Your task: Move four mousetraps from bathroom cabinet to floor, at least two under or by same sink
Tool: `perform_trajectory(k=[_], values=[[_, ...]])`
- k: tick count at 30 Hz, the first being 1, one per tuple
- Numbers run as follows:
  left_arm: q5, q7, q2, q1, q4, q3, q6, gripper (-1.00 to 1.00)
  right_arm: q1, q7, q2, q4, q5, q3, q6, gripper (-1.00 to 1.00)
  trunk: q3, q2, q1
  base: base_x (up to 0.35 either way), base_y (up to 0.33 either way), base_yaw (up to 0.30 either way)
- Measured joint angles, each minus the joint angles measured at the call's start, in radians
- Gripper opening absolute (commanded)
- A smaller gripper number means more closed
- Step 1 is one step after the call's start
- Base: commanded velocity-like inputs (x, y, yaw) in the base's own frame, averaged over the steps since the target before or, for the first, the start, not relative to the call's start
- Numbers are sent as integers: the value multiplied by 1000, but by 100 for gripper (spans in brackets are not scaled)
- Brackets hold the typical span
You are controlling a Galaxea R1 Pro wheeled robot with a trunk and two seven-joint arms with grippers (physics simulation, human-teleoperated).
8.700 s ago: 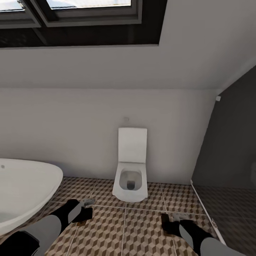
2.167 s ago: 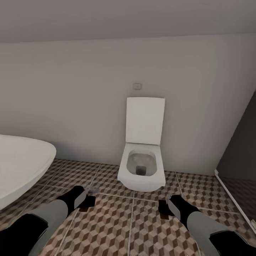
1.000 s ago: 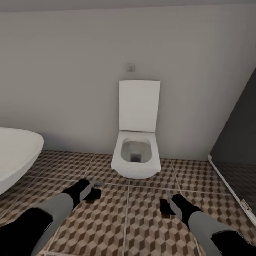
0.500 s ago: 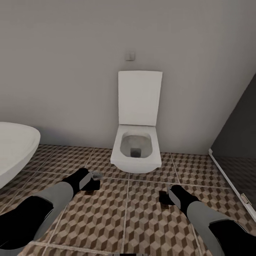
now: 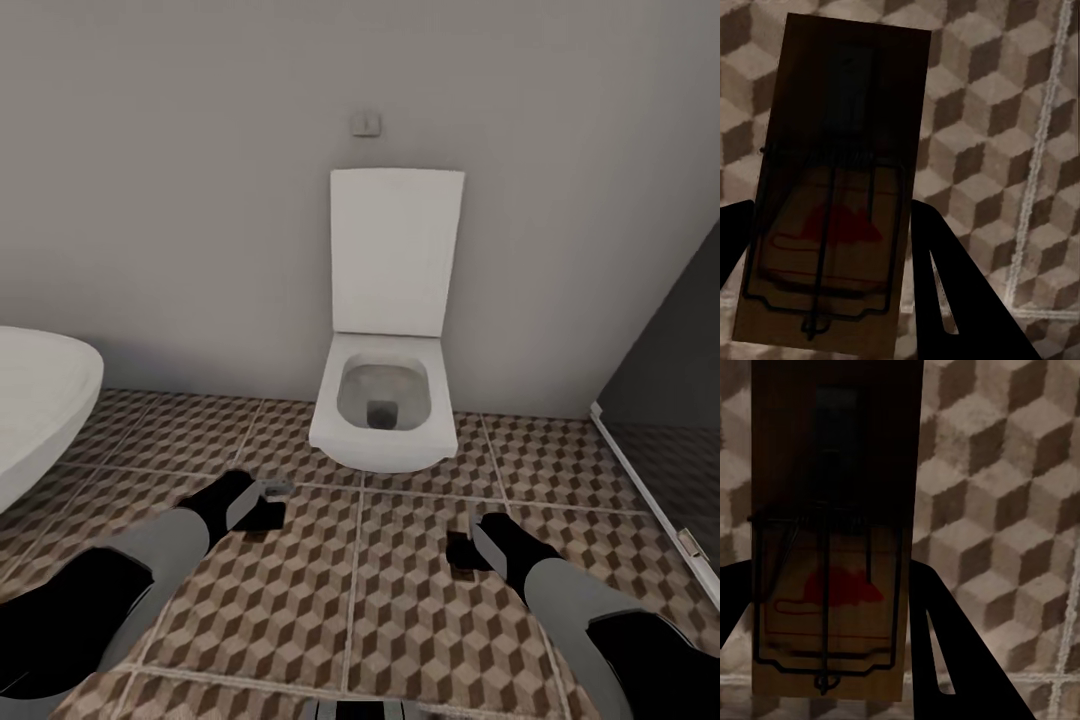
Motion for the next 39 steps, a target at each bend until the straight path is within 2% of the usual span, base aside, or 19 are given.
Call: perform_trajectory(k=[5, 8, 14, 20, 27, 39], values=[[-1, 0, -5, 0, 1, -1, -56, -100, 0, 0, 0, -1, 1, 0, -7, -100, -19, -1, 2, 0, 0, 0], [-2, -2, -9, 0, 1, -1, -130, -100, 0, 1, 1, -1, 1, 0, -67, -100, -31, -2, 4, 0, 0, 0], [-1, -5, -12, 0, 0, -1, -162, -100, 0, 3, 2, 0, 1, 0, -140, -100, -54, -3, 6, 0, 0, 0], [0, -7, -13, 2, -5, -1, -176, -100, 0, 3, 2, 0, 0, 0, -150, -100, -77, -5, 9, 0, 0, 0], [0, -7, -14, 8, -4, -1, -264, -100, 0, 4, 2, 0, 0, 0, -151, -100, -78, -5, 9, 0, 0, 0], [-1, -5, -13, 11, 0, -1, -291, -100, 0, 4, 2, 0, 0, 0, -151, -100, -78, -5, 9, 54, 0, 0]])
